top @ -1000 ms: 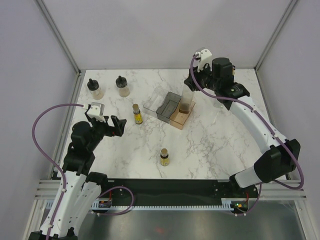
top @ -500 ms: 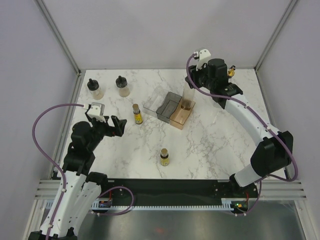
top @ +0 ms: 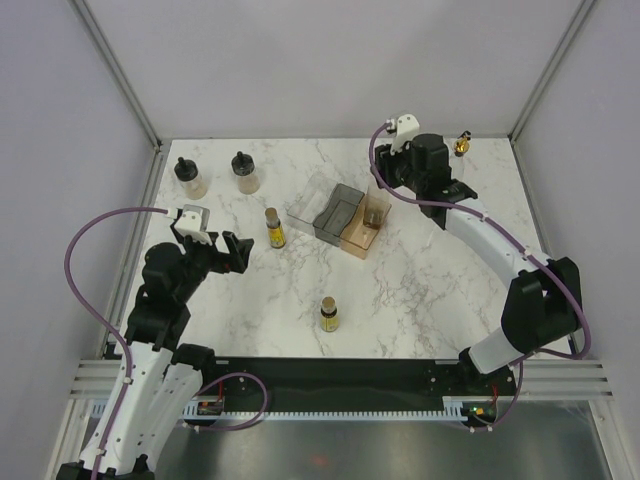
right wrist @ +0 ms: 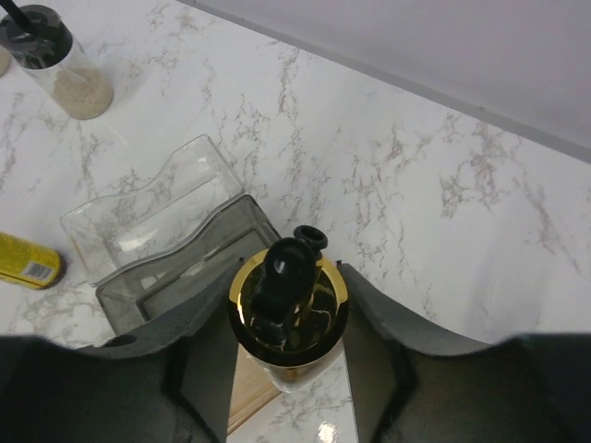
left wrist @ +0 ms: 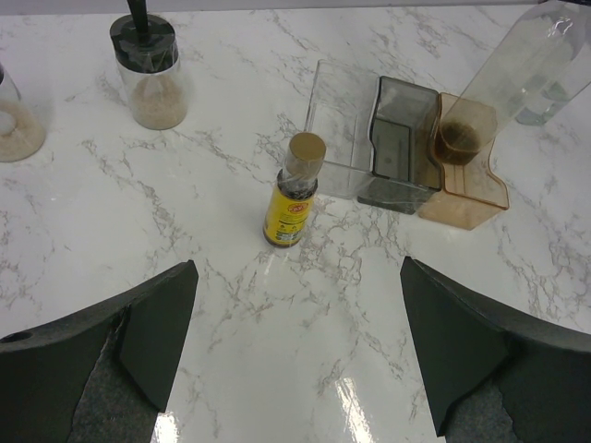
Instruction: Organize the condiment bottles
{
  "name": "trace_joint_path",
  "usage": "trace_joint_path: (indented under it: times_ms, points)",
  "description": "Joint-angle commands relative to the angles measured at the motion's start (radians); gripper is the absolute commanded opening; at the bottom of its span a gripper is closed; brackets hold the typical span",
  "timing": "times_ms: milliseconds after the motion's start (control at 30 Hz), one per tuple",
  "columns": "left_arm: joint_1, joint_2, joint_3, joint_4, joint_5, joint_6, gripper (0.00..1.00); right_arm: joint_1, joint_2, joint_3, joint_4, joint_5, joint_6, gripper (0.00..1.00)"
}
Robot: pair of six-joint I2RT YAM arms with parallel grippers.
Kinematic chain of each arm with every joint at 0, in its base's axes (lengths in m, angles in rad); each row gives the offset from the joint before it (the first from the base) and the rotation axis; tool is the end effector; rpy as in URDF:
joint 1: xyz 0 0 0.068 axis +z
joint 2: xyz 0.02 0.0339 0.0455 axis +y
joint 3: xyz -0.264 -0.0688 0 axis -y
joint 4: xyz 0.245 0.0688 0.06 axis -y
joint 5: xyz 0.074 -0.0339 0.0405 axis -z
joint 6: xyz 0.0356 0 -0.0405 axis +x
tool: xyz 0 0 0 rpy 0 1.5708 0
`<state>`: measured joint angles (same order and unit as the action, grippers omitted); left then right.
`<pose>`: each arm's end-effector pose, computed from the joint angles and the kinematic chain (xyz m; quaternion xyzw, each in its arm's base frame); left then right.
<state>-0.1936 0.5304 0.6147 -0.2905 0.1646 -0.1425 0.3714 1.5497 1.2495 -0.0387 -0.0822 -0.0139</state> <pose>0.1345 -0.0323 0.3051 0.0716 0.7719 -0.1680 0.6089 0.3432 0.1368 0.3259 -0.1794 0.7959 0.1356 0.5621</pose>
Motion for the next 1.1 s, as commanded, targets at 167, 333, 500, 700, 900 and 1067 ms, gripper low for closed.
trace_joint_path:
  times_ms: [167, 333, 500, 700, 900, 1067]
  points:
    - [-0.004, 0.003, -0.006, 0.01, 0.007, 0.024, 1.0, 0.003, -0.128, 0.005, 0.062, -0.016, -0.061, 0.94]
    - [-0.006, 0.0, -0.006, 0.01, 0.009, 0.026, 1.0, 0.003, -0.195, 0.019, 0.004, -0.036, -0.115, 0.98]
    - [-0.006, -0.006, -0.006, 0.01, 0.007, 0.024, 1.0, -0.011, -0.278, 0.051, -0.108, -0.132, -0.207, 0.98]
    - [-0.01, -0.012, -0.004, 0.01, 0.01, 0.023, 1.0, -0.17, -0.35, 0.06, -0.216, -0.275, -0.239, 0.98]
    - [-0.017, -0.02, -0.006, 0.011, 0.01, 0.024, 1.0, -0.365, -0.37, 0.028, -0.248, -0.387, -0.187, 0.98]
    - [-0.021, -0.023, -0.006, 0.01, 0.009, 0.024, 1.0, -0.465, -0.333, 0.024, -0.242, -0.39, -0.123, 0.94]
